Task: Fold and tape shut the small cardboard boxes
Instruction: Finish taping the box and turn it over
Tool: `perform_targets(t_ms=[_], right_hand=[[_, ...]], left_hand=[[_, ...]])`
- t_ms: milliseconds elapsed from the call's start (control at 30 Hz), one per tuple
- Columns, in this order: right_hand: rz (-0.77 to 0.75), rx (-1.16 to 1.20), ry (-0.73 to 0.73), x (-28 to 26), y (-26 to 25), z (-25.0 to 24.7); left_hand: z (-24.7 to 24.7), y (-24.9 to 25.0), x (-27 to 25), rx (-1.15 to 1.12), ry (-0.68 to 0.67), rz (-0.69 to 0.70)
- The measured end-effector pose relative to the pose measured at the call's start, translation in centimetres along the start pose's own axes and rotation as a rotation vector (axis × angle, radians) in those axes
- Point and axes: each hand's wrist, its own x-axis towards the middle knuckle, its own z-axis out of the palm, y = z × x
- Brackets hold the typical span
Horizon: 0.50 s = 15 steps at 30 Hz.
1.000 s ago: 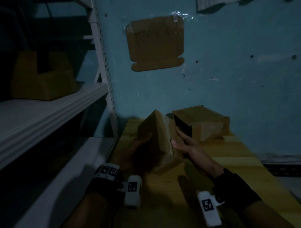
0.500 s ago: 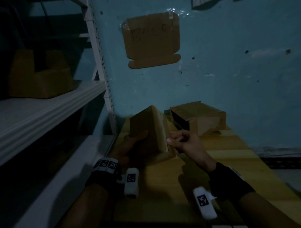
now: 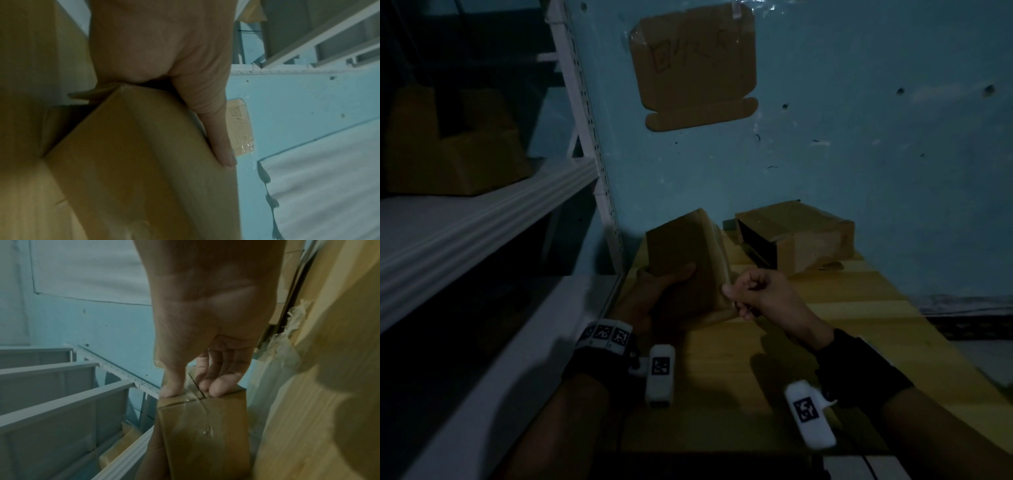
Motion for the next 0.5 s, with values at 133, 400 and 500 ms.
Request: perform_targets(t_ms=[133, 400, 500], right_hand=[[0.032, 0.004, 0.014, -0.2, 0.5, 0.0], [0.095, -0.11, 0.009, -0.2, 0.8, 0.1], [0.116, -0.152, -0.002, -0.1, 0.7, 0.2]], left_hand=[[-0.1, -0.3, 0.5, 0.027, 0.034, 0.046], [0.6, 0.1, -0.9, 0.083, 0.09, 0.195], [1.4, 0.4, -1.2, 0.151, 0.156, 0.266]])
